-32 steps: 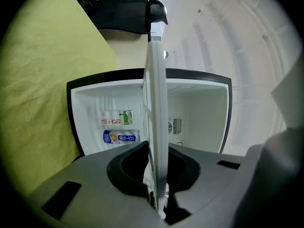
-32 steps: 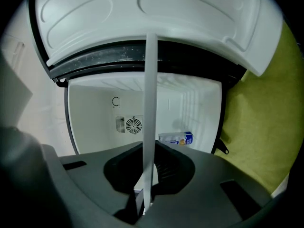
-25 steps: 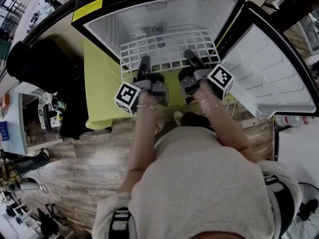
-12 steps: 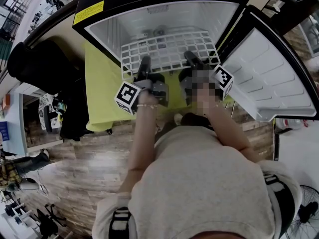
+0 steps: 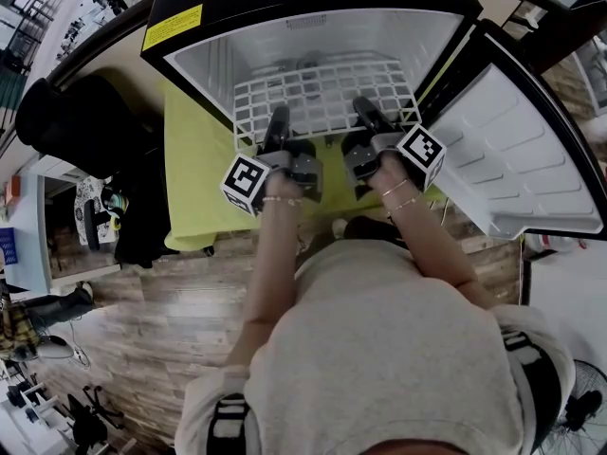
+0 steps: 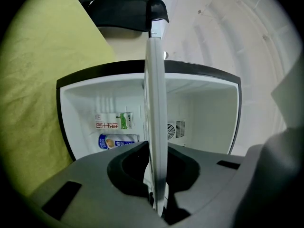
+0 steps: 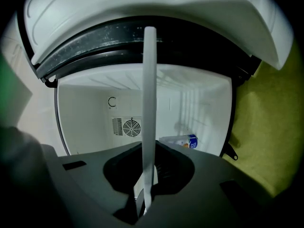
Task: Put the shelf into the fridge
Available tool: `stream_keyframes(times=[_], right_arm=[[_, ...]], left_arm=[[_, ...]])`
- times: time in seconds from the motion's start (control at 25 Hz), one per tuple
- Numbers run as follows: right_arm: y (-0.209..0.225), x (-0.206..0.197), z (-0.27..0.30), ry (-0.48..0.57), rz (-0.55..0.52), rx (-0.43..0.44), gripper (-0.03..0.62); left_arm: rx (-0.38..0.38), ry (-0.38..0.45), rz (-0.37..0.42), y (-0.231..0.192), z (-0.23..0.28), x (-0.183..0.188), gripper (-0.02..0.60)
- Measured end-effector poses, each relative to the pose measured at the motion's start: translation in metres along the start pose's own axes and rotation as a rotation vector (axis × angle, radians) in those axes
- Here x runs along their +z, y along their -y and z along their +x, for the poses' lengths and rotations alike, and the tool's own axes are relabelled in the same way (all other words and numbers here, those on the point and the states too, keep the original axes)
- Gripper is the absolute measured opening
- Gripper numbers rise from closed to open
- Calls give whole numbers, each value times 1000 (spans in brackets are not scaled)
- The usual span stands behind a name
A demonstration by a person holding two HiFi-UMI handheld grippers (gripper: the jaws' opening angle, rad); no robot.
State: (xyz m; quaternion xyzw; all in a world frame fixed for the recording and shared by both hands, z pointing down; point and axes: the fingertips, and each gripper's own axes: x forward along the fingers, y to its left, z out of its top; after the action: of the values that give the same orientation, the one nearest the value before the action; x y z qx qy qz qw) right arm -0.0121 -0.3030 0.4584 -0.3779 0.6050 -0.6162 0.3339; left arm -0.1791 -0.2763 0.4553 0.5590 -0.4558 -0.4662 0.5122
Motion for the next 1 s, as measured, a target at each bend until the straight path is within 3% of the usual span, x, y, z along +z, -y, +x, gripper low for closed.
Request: stream_keyframes(times=[0.64, 1.0], right_arm=[[-1, 6, 26, -1, 2, -1, 32], [0, 7, 28, -5, 10, 27, 31]], left_arm=[[-7, -11, 0, -3, 22, 8, 35], [-4, 9, 41, -2, 19, 9, 43]])
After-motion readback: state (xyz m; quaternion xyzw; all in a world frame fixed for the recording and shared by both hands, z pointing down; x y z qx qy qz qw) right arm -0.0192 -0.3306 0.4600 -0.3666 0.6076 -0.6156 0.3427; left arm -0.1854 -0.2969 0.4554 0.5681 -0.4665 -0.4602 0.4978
